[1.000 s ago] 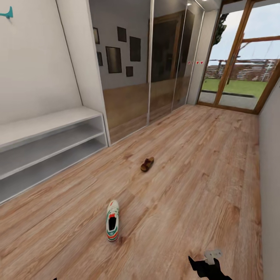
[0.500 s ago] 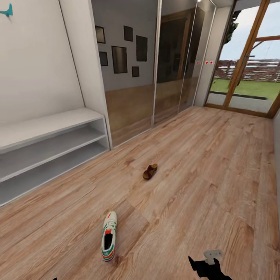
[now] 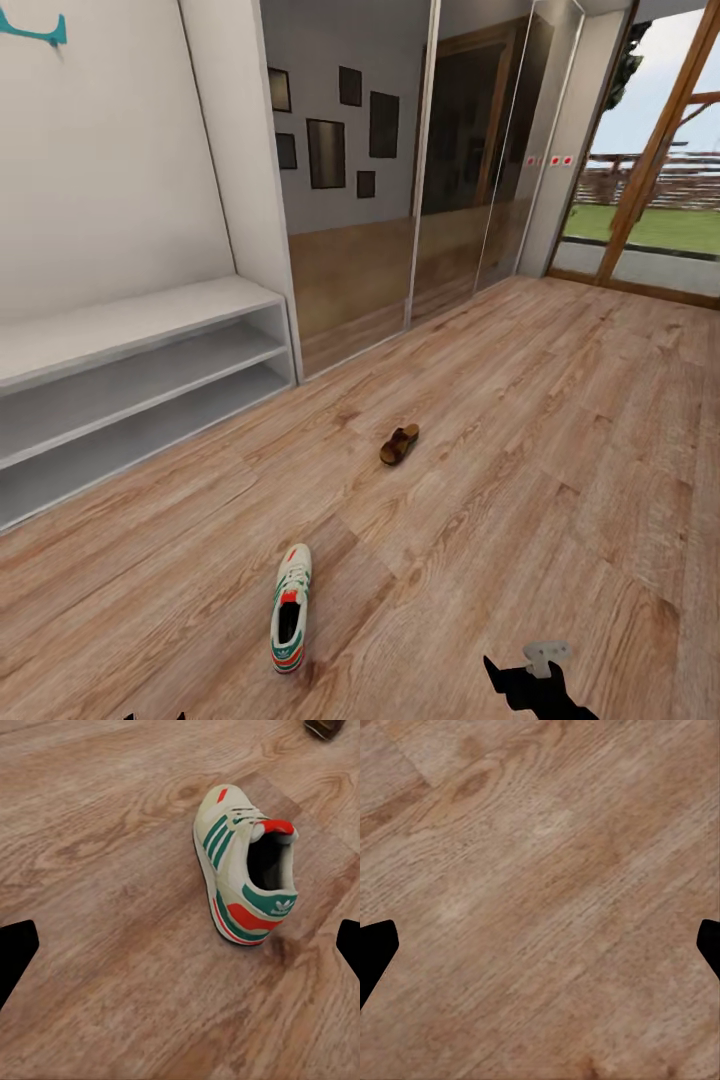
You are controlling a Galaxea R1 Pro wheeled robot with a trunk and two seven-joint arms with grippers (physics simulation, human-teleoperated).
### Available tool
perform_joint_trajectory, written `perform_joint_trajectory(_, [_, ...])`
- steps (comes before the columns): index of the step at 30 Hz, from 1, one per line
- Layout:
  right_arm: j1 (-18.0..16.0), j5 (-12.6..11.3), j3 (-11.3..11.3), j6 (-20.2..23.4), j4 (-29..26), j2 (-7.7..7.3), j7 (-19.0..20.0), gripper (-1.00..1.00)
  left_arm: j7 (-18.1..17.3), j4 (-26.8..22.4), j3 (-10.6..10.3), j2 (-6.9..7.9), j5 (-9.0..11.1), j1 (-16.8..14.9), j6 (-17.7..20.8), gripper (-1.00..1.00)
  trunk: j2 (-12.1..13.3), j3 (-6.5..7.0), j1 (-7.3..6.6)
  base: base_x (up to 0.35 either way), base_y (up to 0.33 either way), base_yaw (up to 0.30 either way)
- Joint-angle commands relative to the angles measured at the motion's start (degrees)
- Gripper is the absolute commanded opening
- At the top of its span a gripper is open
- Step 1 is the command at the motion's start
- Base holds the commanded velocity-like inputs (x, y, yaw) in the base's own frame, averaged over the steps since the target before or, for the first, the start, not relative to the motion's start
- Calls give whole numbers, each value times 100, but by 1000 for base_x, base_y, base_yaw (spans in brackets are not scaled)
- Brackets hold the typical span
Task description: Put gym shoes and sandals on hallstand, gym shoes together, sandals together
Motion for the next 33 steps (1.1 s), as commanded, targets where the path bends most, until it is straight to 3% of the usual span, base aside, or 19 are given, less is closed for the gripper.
perform_joint_trajectory(1, [-4,-54,43,4,-421,11,22,100,693,-54,-161,-177,-32,-72,39,100,-2,-5,-1,1,0,6])
perform_joint_trajectory(3, [-4,-49,42,32,-736,8,14,100,965,-82,-293,-290,-83,-174,82,100,-2,-5,-1,1,0,4])
perform_joint_trajectory(5, [-4,-45,39,215,-1469,3,0,100,1518,-111,-599,-474,-247,-519,318,100,-2,-5,-1,0,0,2])
perform_joint_trajectory(7, [-4,-45,35,423,-1833,2,-4,100,1812,-115,-760,-528,-356,-701,511,100,-2,-5,-1,0,0,1])
perform_joint_trajectory(8, [-4,-48,21,1084,-2536,-3,-14,100,2430,-111,-1067,-609,-556,-1041,979,100,-2,-5,-1,0,0,0])
perform_joint_trajectory(12, [-7,-55,7,1839,-3165,-6,-48,100,2962,-91,-1318,-696,-660,-1334,1383,100,-2,-5,-1,0,0,0])
perform_joint_trajectory(13, [-15,-57,2,2321,-3608,-4,-87,100,3223,-72,-1449,-740,-696,-1511,1580,100,-2,-5,-1,0,0,0])
perform_joint_trajectory(17, [-32,-63,-1,2802,-4272,-1,-275,100,3453,-45,-1568,-774,-728,-1680,1735,100,-2,-5,-1,0,0,0])
perform_joint_trajectory(22, [-38,-62,5,2961,-4610,-17,-391,100,3524,224,-1720,-741,-762,-1715,1727,100,-2,-5,-1,0,0,0])
perform_joint_trajectory(33, [-39,-52,3,2983,-4639,-61,-400,100,3499,325,-1750,-699,-768,-1659,1686,100,-2,-5,-1,0,0,0])
